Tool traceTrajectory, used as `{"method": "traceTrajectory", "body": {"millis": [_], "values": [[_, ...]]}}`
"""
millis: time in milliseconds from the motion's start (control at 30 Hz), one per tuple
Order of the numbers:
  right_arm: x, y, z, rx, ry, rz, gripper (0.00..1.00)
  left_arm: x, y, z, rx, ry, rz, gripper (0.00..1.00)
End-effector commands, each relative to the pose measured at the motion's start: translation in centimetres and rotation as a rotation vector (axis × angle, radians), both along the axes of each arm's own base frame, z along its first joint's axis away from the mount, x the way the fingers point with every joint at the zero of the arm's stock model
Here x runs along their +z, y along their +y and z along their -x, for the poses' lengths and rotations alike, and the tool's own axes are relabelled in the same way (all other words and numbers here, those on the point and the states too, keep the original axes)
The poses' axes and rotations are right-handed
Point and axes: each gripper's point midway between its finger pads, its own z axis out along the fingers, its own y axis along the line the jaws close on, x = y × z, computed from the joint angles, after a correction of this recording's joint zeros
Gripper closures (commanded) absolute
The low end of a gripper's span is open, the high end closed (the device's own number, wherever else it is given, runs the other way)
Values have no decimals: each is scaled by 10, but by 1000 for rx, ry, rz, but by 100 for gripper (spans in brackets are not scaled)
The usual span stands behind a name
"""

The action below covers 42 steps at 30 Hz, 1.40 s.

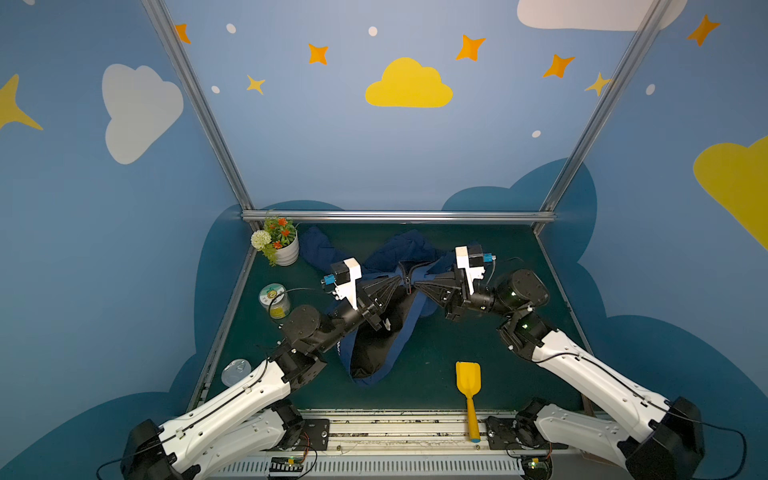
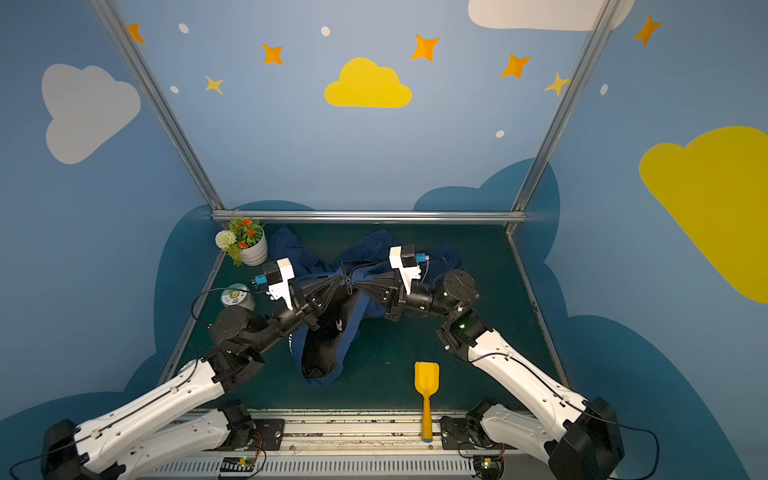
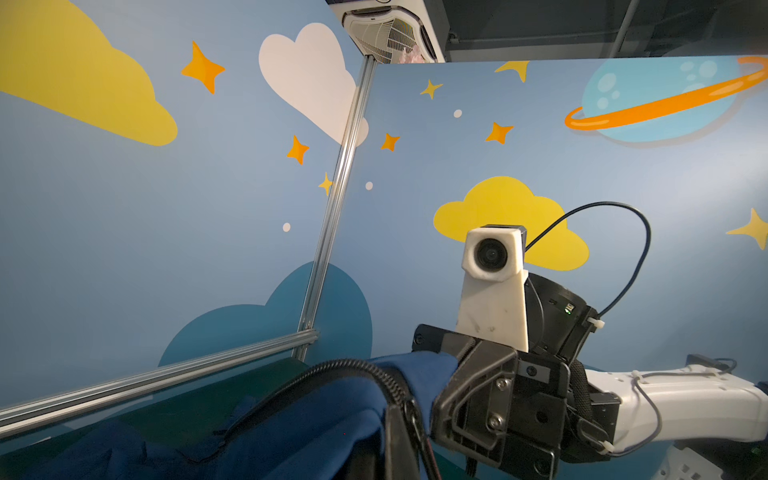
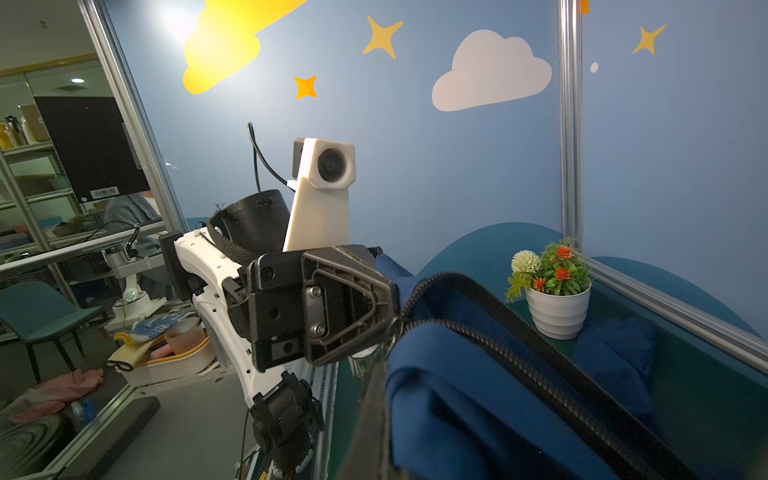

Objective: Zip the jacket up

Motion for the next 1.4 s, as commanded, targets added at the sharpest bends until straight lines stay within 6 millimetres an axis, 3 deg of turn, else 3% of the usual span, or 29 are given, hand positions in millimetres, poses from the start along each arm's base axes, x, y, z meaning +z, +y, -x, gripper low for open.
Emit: {"method": "traceTrajectory", "body": {"millis": [0, 100, 367, 500, 767, 933, 1133, 1367], "values": [[50, -15, 11, 4, -68, -197, 100, 12, 4, 6, 9, -55, 31, 97], [58, -12, 10, 52, -38, -253, 100, 14, 4, 8, 6, -64, 58, 97], [50, -11, -8, -60, -65, -228, 100, 17, 3, 14, -11, -61, 45, 97], [56, -11, -8, -52, -69, -237, 100, 9, 1, 13, -11, -35, 9, 97], [45, -10, -14, -90, -88, -164, 100, 11, -5, 14, -64, 48, 10, 97], [41, -12, -17, -117, -102, -159, 100, 9, -7, 10, -75, 102, 34, 97], [53, -16, -20, -99, -117, -161, 100, 3, -17, 7, -102, 145, 13, 97], [53, -23, -34, -145, -116, -176, 100, -6, -22, -2, -89, 185, -5, 97]]}}
